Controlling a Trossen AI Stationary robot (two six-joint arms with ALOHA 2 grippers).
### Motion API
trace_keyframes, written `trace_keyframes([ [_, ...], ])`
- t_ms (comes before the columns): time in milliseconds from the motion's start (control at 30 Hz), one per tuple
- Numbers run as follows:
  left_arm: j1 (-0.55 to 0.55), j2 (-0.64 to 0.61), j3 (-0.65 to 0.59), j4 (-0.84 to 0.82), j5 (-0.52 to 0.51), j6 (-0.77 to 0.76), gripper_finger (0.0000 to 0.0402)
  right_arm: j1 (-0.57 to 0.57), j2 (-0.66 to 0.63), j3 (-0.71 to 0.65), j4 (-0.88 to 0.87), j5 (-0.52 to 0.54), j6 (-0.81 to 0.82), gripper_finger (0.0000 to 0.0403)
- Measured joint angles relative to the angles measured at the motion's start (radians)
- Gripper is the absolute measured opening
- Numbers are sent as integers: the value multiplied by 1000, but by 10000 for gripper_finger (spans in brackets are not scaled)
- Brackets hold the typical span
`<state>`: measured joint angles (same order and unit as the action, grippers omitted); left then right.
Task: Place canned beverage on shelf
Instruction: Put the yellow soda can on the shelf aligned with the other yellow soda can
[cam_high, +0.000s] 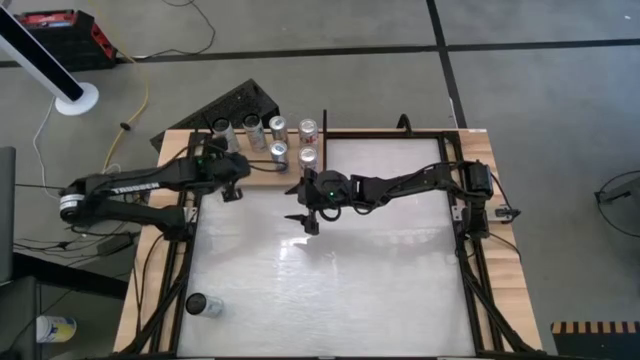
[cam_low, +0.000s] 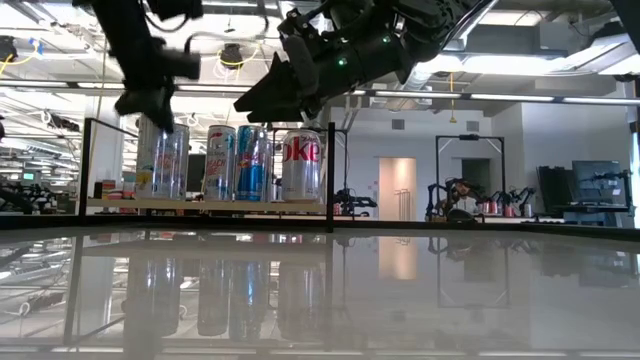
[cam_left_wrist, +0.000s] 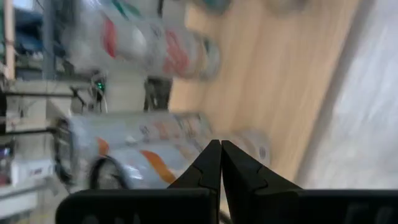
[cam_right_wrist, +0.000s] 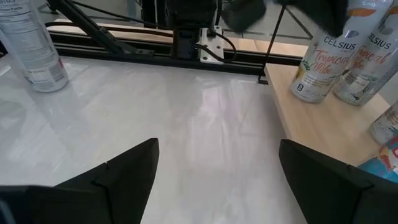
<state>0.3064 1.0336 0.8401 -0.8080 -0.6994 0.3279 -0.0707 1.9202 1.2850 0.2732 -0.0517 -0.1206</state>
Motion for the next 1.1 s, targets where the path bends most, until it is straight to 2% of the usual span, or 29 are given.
trace_keyframes([
  [333,35,60,-33,-29,-46,-1,0,26,0,0,-6,0,8,356],
  [833,35,59,-34,-250,-70,-184,0,25,0,0,-7,0,8,356],
  [933,-2,22,-32,-240,6,-201,0,25,0,0,-8,0,8,356],
  [1033,-44,-50,13,-224,114,-202,0,24,0,0,-11,0,8,356],
  [1100,-57,-114,56,-234,143,-210,0,24,0,0,-13,0,8,356],
])
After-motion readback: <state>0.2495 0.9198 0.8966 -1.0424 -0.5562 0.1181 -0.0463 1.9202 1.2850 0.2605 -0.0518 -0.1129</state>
